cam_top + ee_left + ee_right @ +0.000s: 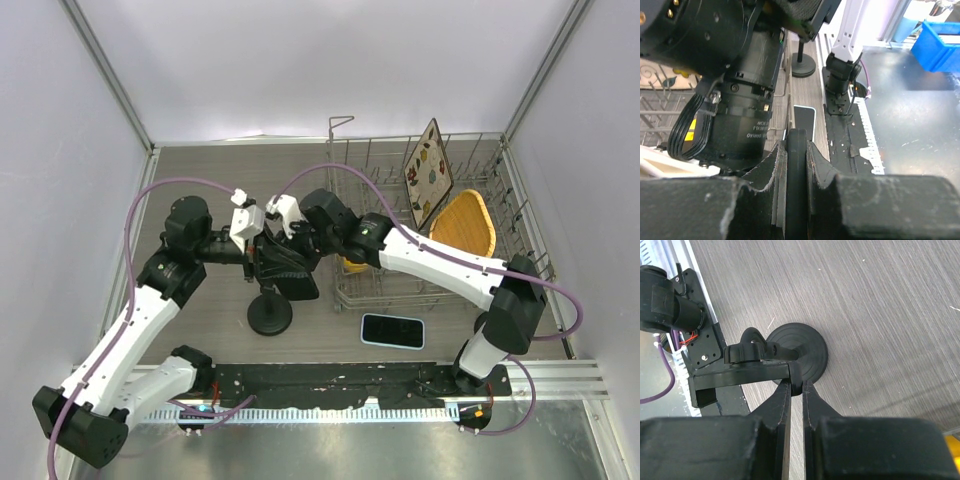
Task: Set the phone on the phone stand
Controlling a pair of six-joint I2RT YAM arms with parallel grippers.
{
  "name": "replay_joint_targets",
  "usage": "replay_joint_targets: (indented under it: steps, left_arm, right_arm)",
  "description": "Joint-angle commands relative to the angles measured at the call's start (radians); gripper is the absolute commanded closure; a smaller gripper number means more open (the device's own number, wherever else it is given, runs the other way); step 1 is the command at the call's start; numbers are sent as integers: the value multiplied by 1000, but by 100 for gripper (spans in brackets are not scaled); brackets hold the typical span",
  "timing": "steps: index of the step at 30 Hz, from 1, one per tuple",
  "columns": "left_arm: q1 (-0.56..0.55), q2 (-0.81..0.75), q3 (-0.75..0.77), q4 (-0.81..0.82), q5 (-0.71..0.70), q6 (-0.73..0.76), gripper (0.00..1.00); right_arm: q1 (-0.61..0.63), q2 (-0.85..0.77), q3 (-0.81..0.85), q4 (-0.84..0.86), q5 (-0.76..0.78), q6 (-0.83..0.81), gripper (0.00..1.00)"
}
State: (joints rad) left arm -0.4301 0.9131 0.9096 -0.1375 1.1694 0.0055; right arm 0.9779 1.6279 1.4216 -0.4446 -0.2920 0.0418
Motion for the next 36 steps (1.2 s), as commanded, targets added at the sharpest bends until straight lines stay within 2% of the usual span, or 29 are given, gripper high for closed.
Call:
replay_joint_targets:
  steps: [1,7,17,20,23,27,28,30,31,33,34,36]
  left_arm:
    - [-2,15,57,-86,-22,139,100]
    - [-2,81,91,-129,-13,185,100]
    - [-1,79,84,-162,-47,224,100]
    - [-1,75,92,-201,-77,254,100]
    - [-2,46,91,-240,-170,266,100]
    - [-12,-28,63,-249,-434,191,100]
    - [-18,-55,61,-252,-614,157,100]
    - [-21,-77,51,-270,-802,41,100]
    - [-24,-100,40,-295,-924,21,100]
    - [-41,-138,14,-335,-1107,-46,100]
    - [-50,-176,-12,-343,-1318,-76,100]
    - [-55,-198,-24,-361,-1378,-84,100]
  right_arm:
    - [-2,-7,56,6,-113,-14,99]
    - [-11,0,66,-34,-174,-58,99]
    - [-39,-7,57,-48,-208,-85,99]
    - [-42,-10,57,-51,-196,-85,99]
    - [-42,-20,53,-40,-148,-50,99]
    - [-41,-77,-31,97,-6,88,99]
    - [-33,-94,-56,136,122,128,99]
    - [7,-126,-99,197,259,216,99]
    - [21,-132,-110,207,410,245,100]
    - [77,-152,-142,233,563,349,100]
    - [109,-154,-148,228,775,381,99]
    - [224,-126,-138,199,968,449,99]
